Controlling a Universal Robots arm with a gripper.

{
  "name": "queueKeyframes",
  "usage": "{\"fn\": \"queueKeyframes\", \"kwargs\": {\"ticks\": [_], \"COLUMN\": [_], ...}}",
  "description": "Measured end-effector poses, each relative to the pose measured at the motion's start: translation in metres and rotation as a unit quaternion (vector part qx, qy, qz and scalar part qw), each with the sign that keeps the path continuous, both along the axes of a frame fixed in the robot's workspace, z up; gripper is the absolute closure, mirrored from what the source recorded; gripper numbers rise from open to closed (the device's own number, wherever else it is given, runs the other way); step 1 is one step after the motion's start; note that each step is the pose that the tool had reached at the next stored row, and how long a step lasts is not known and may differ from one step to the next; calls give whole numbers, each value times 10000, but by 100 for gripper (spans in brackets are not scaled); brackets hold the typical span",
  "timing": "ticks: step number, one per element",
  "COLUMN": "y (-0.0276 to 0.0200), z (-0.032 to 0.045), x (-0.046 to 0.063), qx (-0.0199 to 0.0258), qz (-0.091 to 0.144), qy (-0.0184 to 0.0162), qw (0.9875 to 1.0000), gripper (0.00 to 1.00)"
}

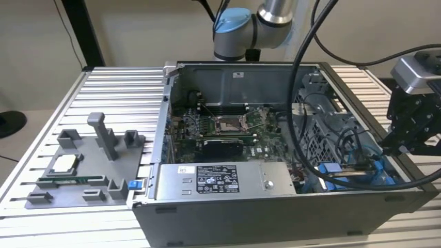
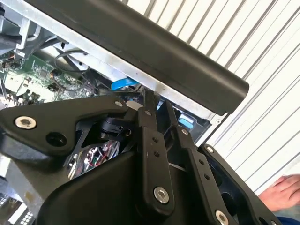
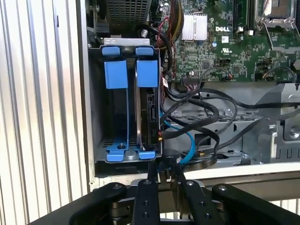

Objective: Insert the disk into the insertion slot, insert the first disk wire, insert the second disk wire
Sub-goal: 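Insert the first disk wire, then insert the second disk wire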

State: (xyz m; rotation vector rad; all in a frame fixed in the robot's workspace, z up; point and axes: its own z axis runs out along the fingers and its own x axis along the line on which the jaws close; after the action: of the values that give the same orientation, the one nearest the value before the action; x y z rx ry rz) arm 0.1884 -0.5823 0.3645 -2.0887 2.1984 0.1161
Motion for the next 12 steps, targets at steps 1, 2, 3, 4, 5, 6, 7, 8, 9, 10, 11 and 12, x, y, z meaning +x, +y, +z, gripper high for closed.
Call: {"fn": "queueKeyframes", "kwargs": {"ticks": [1,2,3,4,5,6,7,8,9,10,11,12], "y": [-1,-3,-4,-5,-7,-7,-7,-7,-7,-7,-7,-7], "z": [-2,-7,-11,-16,-21,-27,-29,-30,-32,-32,-33,-35], "x": [1,2,2,2,3,5,10,19,28,34,38,43], "qx": [1,2,3,2,1,1,1,2,7,11,14,17], "qz": [17,36,56,77,102,129,160,194,232,261,291,319], "qy": [11,25,39,53,67,76,79,79,79,79,79,79], "qw": [10000,10000,10000,10000,9999,9999,9998,9998,9997,9996,9995,9995], "gripper": [0,0,0,0,0,0,0,0,0,0,0,0]}}
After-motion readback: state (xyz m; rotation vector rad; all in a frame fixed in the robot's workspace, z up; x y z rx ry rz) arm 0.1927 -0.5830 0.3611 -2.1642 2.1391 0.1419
